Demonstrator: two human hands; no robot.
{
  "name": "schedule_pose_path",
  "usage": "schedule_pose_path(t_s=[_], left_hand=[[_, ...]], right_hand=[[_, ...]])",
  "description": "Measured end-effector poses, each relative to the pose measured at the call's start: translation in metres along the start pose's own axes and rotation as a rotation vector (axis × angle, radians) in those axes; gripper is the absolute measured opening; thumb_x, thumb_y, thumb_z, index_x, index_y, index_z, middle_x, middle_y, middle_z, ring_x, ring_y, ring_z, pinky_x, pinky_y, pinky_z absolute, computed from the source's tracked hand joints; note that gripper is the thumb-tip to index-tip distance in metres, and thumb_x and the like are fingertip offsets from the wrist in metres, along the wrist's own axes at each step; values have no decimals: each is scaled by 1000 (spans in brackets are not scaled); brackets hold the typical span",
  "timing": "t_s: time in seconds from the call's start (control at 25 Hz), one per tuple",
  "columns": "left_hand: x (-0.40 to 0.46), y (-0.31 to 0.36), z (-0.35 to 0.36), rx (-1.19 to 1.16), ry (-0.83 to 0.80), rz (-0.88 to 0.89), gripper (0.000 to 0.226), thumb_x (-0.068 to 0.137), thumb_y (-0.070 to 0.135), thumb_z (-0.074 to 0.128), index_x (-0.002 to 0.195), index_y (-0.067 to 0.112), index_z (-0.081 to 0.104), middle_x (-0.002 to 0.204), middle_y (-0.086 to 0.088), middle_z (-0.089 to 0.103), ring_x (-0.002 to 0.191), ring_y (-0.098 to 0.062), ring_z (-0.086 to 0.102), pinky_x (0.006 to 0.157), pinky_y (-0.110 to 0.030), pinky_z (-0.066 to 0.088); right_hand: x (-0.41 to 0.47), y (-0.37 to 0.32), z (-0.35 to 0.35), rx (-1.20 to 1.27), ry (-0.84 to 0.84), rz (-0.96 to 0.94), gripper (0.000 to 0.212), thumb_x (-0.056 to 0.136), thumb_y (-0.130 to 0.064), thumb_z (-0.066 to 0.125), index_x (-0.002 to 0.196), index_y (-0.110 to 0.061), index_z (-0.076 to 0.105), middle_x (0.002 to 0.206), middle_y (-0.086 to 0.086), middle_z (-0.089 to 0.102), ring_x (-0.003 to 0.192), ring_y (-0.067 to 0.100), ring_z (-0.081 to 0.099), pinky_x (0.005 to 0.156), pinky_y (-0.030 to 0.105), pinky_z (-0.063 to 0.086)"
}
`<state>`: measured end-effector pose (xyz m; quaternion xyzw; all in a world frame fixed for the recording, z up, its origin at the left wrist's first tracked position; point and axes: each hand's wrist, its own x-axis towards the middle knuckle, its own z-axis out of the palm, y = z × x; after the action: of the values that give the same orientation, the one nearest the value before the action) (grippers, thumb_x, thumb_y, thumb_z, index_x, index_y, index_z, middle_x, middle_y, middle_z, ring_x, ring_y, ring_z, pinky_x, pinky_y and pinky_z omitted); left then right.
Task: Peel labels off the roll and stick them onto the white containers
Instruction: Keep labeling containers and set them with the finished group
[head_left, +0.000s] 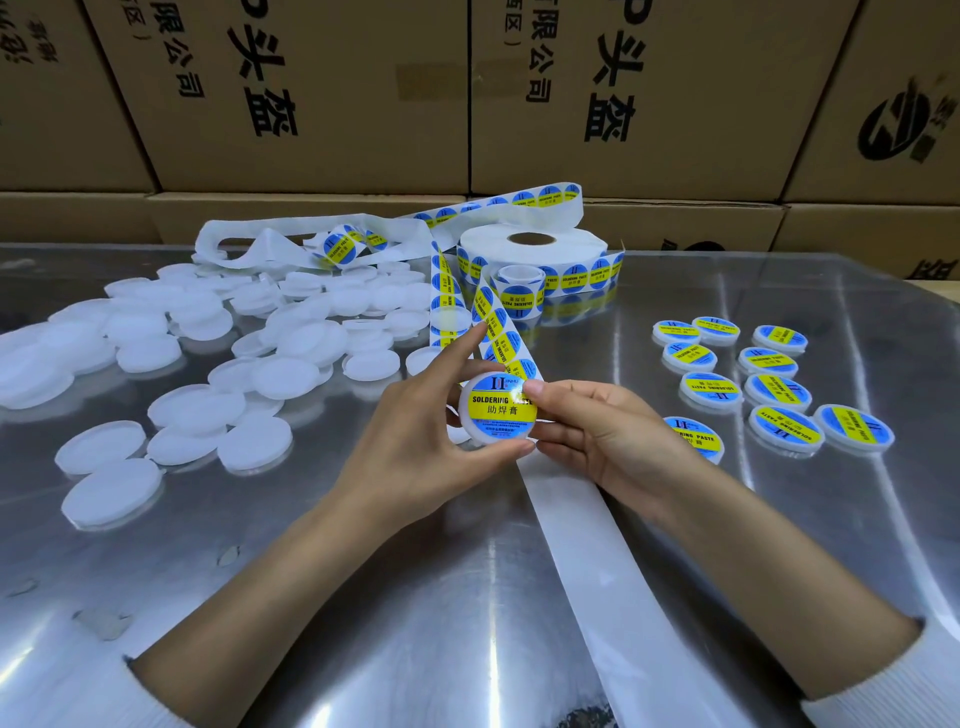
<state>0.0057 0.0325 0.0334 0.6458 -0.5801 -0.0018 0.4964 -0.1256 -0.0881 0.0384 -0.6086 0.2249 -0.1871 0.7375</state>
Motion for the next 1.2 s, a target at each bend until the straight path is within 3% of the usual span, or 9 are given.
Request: schedule_pose_path(t_s=[0.16, 0.48, 0.68, 0.88, 1.04, 1.12, 1.2], left_hand=[[0, 2, 0, 4, 0, 4, 88, 64, 34, 85, 139, 30, 39, 109, 21, 64, 86, 7, 62, 76, -14, 49], [-1, 4, -1, -4, 16, -17, 87, 64, 36, 85, 139, 31, 41, 111, 20, 66, 86, 1, 64, 78, -19, 51], [0, 3, -1, -6, 22, -29, 88, 63, 37, 85, 139, 31, 41, 112, 18, 66, 83, 0, 64, 75, -15, 50], [0, 5, -1, -2, 28, -19, 88, 63, 36, 85, 139, 26, 42, 110, 19, 67, 79, 0, 64, 75, -20, 52], [-1, 8, -1, -12, 8, 20, 85, 63, 41, 83, 137, 26, 44, 111, 22, 65, 80, 3, 63, 77, -16, 50], [-3, 10, 2, -27, -48, 46, 85, 64, 35, 80, 139, 22, 43, 114, 18, 65, 91, 3, 64, 83, -22, 52], [-4, 11, 5, -54, -76, 33, 87, 64, 30, 83, 141, 20, 42, 114, 17, 65, 97, 6, 63, 85, -21, 51]], right_hand=[[1, 1, 1, 9, 35, -5, 16, 77, -31, 68, 78, -15, 71, 91, 8, 75, 74, 9, 68, 72, 18, 52], [0, 0, 5, 3, 95, -53, 14, 79, -25, 69, 79, -11, 68, 87, 12, 74, 72, 11, 69, 74, 19, 54], [-2, -1, 12, -120, 209, -139, 12, 82, -16, 70, 73, -9, 65, 91, 29, 69, 79, 27, 65, 84, 40, 54], [-3, -4, 14, -115, 290, -171, 27, 76, -14, 75, 82, -12, 49, 73, 9, 68, 64, 21, 67, 74, 37, 56], [-6, -6, 15, -89, 60, -21, 55, 63, -45, 73, 104, -11, 61, 91, 8, 73, 75, 17, 68, 75, 28, 57], [-9, -1, 20, -195, -74, -10, 35, 72, -42, 71, 95, -15, 68, 82, 5, 71, 73, 11, 67, 73, 27, 57], [-9, 2, 23, -280, -54, -34, 19, 86, -36, 64, 84, -18, 69, 70, 2, 67, 63, 9, 65, 64, 24, 55]])
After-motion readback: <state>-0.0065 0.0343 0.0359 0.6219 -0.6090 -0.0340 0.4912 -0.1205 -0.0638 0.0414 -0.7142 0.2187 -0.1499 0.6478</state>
